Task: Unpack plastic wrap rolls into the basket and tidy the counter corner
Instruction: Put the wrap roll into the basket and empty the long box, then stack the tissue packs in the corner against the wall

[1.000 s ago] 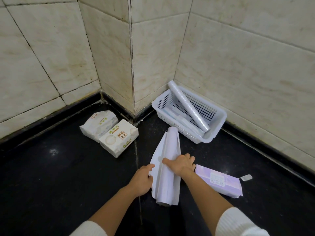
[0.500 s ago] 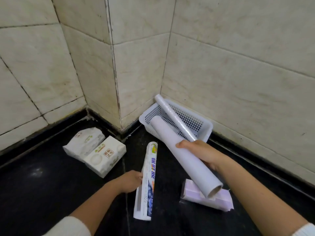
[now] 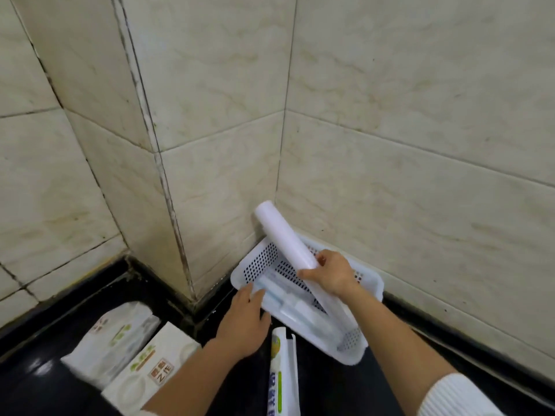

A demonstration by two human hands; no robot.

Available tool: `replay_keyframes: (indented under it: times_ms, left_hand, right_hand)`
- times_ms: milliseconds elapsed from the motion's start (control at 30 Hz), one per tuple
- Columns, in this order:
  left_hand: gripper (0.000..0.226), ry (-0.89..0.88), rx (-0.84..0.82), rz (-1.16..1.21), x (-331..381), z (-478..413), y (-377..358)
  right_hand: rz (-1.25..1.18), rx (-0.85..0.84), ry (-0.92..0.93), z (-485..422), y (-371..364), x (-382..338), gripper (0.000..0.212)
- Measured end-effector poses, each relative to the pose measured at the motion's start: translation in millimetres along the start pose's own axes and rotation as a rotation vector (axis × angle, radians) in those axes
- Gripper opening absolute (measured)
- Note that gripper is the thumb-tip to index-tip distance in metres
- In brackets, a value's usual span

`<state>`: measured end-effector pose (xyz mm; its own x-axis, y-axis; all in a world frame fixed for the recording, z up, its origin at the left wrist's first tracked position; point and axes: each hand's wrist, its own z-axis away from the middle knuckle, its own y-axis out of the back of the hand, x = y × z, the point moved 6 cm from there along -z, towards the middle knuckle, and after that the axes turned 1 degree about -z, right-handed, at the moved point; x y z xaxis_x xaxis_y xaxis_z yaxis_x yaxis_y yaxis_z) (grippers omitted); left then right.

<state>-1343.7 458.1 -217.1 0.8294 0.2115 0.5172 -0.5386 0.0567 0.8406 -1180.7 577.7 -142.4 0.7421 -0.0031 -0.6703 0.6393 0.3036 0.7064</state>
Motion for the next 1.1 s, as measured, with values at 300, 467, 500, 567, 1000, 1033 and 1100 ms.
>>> replay_keyframes:
  times_ms: [300,467,500,567,1000,1033,1100]
  left_hand:
    - [0.057,-0.060,0.048,-0.233,-12.1,-26.5,-32.5]
    - [0.057,-0.081,0.055,-0.235,-12.4,-24.1,-33.9]
    - [0.058,-0.073,0.035,-0.203,-12.6,-25.0,-33.7]
    - [0.059,-0.058,-0.037,-0.118,-12.9,-27.1,-31.9]
    - [0.044,0.013,0.461,0.050,-69.4,62.2,80.9]
    - [0.043,0.030,0.482,0.043,-80.2,74.8,86.6]
    - [0.041,0.094,0.488,0.066,-105.2,98.8,91.1]
  right_hand:
    - [0.236,0.041,0.008,-34.4,-46.7,37.2,0.052]
    - [0.367,0.068,0.056,-30.6,-52.6,37.9,0.060]
    - [0.392,0.060,0.056,-28.7,-53.5,38.0,0.062]
    - [0.411,0.039,0.048,-24.2,-52.7,35.6,0.065]
    - [0.142,0.053,0.343,50.9,-75.6,-72.7,0.048]
    - [0.133,0.027,0.360,60.0,-89.0,-79.6,0.048]
    - [0.147,-0.030,0.387,78.1,-118.5,-90.2,0.046]
